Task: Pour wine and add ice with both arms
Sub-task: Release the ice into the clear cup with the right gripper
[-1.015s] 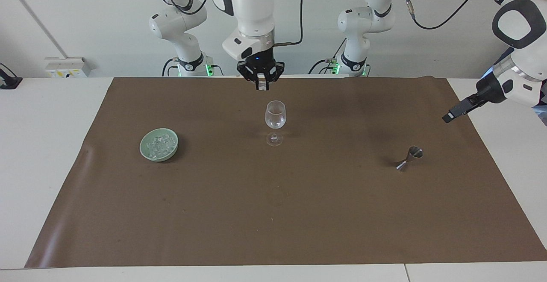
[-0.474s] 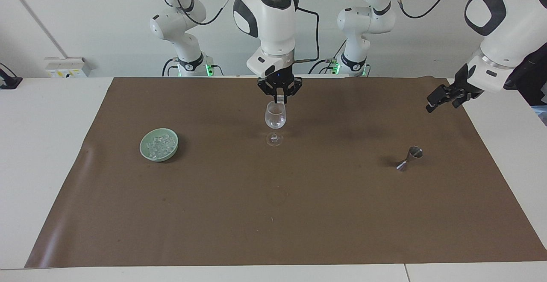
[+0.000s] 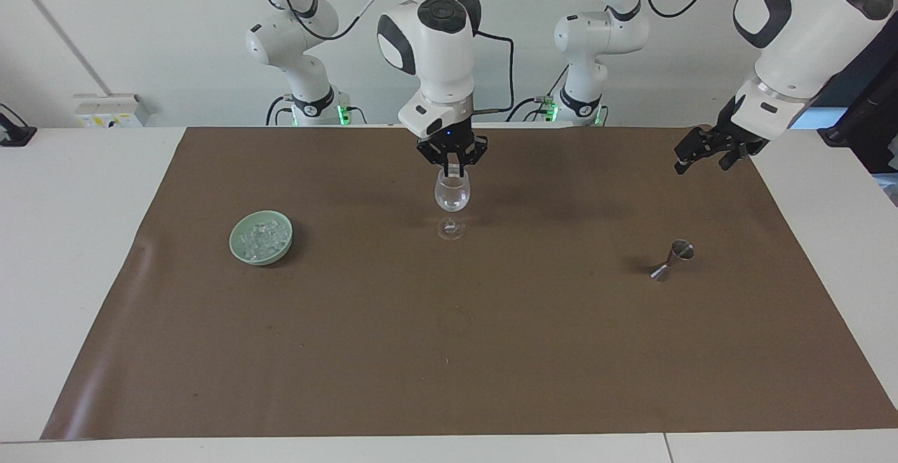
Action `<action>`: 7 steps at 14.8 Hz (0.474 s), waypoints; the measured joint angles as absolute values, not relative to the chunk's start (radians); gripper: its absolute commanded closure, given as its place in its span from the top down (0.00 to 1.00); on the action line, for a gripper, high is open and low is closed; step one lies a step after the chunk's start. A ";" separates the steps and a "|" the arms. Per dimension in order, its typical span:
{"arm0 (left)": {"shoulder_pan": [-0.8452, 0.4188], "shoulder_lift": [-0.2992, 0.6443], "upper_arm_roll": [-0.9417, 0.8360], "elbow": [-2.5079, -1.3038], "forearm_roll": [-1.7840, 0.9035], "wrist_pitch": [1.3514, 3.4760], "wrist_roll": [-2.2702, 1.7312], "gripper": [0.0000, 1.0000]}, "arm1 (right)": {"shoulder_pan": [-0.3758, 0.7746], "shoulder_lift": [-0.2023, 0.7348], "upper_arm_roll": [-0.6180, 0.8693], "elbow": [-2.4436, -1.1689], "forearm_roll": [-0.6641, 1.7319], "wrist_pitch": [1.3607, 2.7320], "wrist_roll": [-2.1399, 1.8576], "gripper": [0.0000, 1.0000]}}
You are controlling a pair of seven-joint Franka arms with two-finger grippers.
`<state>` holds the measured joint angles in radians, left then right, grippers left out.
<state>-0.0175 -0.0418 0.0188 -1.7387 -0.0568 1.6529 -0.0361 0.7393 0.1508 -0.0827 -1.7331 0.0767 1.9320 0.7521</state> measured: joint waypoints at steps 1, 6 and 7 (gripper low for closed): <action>-0.014 -0.049 0.018 -1.747 -0.057 1.655 -0.025 1.00 | 0.739 0.149 -0.083 -1.734 0.077 1.932 0.752 0.33; -0.013 -0.054 0.008 -1.750 -0.057 1.659 -0.001 1.00 | 0.739 0.147 -0.084 -1.736 0.077 1.932 0.752 0.35; -0.014 -0.054 0.007 -1.750 -0.055 1.659 0.008 1.00 | 0.739 0.147 -0.084 -1.736 0.077 1.932 0.752 0.36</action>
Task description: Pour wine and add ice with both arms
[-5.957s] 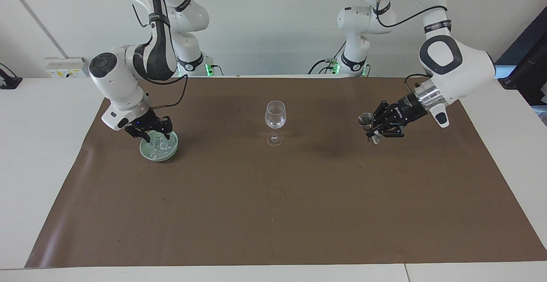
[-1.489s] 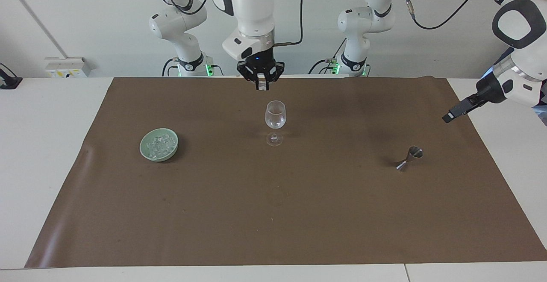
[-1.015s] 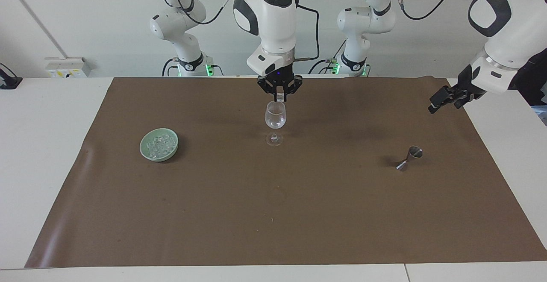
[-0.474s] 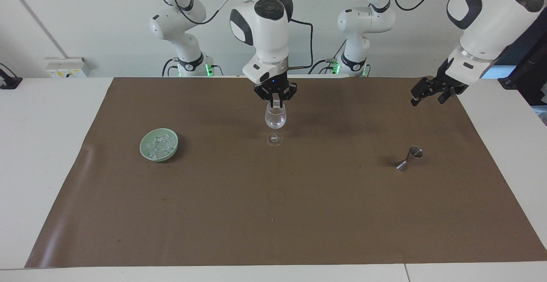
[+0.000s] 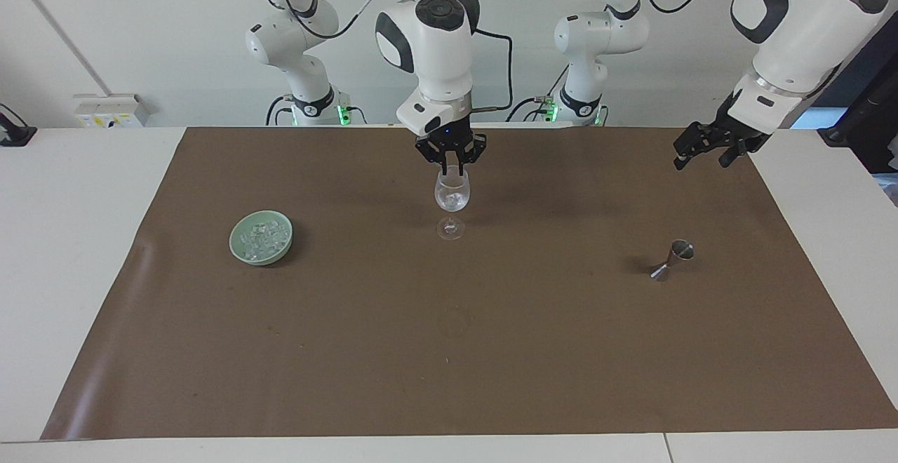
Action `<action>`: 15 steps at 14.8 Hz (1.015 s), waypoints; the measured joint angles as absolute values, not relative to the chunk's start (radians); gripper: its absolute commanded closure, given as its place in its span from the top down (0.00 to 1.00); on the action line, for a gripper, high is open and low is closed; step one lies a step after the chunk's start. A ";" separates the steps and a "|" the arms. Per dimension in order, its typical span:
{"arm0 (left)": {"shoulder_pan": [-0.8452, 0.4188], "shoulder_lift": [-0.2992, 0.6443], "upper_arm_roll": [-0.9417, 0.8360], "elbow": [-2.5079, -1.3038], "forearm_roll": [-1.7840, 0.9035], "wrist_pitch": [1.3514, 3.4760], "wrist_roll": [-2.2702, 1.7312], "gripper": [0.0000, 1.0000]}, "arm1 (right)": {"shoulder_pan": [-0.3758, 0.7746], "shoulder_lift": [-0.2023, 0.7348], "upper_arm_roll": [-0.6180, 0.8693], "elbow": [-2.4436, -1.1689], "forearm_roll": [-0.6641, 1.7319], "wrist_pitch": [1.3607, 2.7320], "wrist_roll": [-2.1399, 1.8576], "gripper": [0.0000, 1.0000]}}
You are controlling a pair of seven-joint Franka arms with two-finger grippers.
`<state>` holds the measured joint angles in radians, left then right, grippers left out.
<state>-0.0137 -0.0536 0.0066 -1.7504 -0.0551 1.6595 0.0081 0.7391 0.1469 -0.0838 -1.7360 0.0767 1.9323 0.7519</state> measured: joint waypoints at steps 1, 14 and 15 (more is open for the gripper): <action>-0.014 -0.054 0.006 -1.750 -0.049 1.659 0.018 1.00 | 0.739 0.146 -0.084 -1.735 0.077 1.932 0.752 0.39; -0.014 -0.053 -0.002 -1.727 -0.022 1.653 0.033 1.00 | 0.411 0.043 -0.104 -1.554 0.010 1.647 0.322 1.00; -0.014 -0.051 -0.002 -1.722 -0.023 1.651 0.033 1.00 | 0.372 0.027 -0.105 -1.554 0.010 1.616 0.272 1.00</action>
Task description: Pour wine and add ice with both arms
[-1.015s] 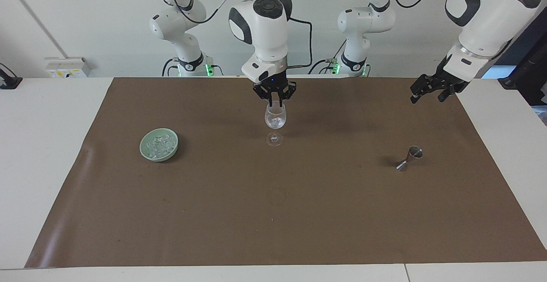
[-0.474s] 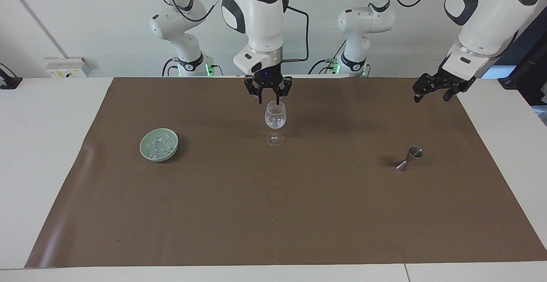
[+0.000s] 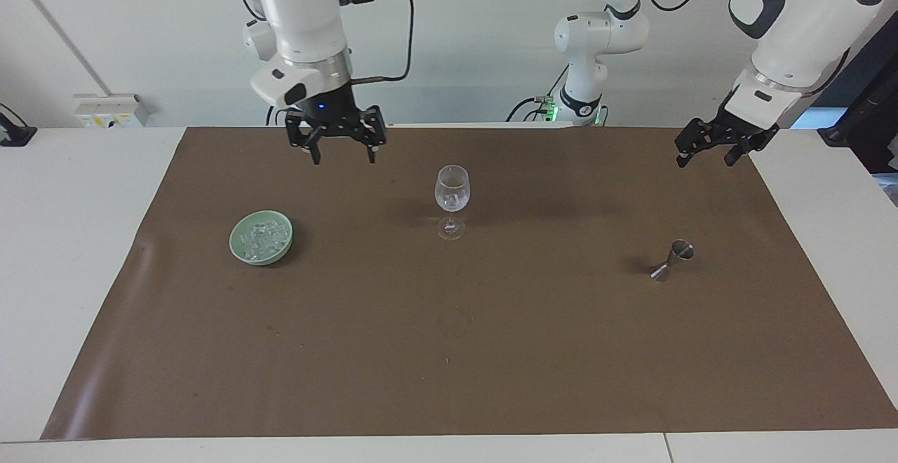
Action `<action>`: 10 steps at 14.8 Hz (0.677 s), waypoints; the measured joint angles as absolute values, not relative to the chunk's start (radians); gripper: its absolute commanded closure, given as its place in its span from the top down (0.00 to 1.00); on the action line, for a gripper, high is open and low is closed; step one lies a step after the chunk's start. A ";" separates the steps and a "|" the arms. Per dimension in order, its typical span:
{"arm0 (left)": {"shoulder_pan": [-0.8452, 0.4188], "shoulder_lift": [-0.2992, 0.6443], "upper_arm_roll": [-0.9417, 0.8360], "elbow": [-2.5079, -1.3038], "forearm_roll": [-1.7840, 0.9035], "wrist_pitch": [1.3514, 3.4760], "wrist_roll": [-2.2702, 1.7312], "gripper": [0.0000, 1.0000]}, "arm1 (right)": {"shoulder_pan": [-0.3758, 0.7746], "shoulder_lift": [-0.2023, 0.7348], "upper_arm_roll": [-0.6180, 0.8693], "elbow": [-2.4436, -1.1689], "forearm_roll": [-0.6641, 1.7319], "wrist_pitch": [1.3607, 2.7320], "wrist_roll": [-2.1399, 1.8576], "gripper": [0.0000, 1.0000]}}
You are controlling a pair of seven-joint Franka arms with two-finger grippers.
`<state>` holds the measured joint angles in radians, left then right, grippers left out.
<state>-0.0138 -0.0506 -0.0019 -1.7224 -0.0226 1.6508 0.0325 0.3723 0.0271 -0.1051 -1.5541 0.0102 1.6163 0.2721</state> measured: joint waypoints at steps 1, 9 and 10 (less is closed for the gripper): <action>-0.014 -0.049 -0.002 -1.718 -0.023 1.649 0.033 1.00 | 0.336 0.015 -0.106 -1.554 0.010 1.589 0.229 1.00; -0.014 -0.035 -0.002 -1.693 0.003 1.618 0.033 1.00 | 0.122 -0.016 -0.108 -1.557 0.010 1.485 -0.018 1.00; -0.014 -0.035 -0.002 -1.693 0.003 1.617 0.033 1.00 | 0.105 -0.021 -0.108 -1.557 0.010 1.483 -0.044 1.00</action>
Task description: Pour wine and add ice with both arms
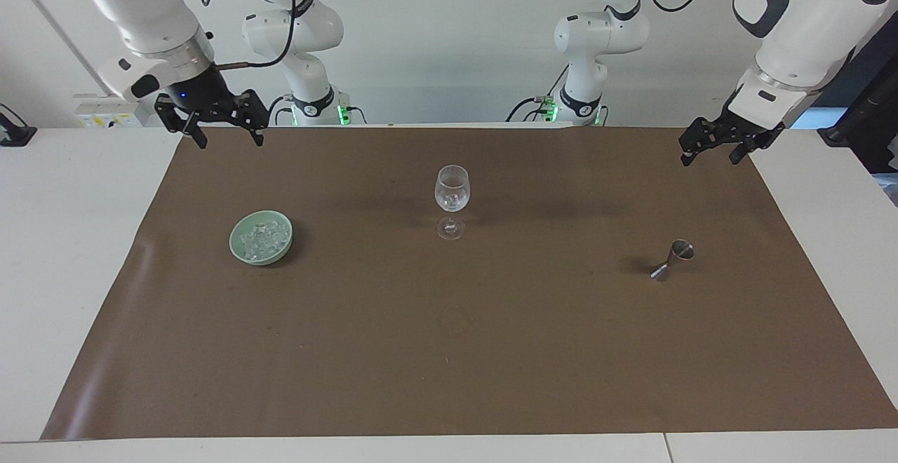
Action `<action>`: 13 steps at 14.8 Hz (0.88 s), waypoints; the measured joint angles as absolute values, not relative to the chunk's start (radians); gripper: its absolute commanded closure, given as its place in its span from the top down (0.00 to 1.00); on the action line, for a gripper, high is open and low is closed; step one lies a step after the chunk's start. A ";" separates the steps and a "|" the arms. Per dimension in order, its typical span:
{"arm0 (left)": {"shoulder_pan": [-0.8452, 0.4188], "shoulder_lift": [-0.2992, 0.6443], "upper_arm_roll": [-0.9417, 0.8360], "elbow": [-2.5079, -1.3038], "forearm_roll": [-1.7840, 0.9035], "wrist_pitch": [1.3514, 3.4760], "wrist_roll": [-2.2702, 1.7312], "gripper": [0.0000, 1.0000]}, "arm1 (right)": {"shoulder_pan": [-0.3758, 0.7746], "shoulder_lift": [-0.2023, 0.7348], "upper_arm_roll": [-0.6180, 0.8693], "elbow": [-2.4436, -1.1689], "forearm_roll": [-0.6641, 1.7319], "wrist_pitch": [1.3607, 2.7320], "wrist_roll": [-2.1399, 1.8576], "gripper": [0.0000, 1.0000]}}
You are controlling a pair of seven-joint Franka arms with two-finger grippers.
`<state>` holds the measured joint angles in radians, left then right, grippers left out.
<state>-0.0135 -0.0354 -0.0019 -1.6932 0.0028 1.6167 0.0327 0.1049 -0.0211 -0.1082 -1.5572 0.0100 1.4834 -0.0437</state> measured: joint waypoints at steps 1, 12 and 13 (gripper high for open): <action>-0.014 -0.035 -0.002 -1.693 0.003 1.616 0.033 1.00 | 0.094 -0.025 -0.109 -1.558 0.010 1.482 -0.054 1.00; -0.009 -0.035 -0.002 -1.693 0.004 1.616 0.033 1.00 | 0.046 -0.079 -0.105 -1.616 0.010 1.463 -0.055 1.00; -0.009 -0.035 -0.002 -1.693 0.004 1.616 0.033 1.00 | 0.045 -0.082 -0.105 -1.623 0.010 1.471 -0.055 1.00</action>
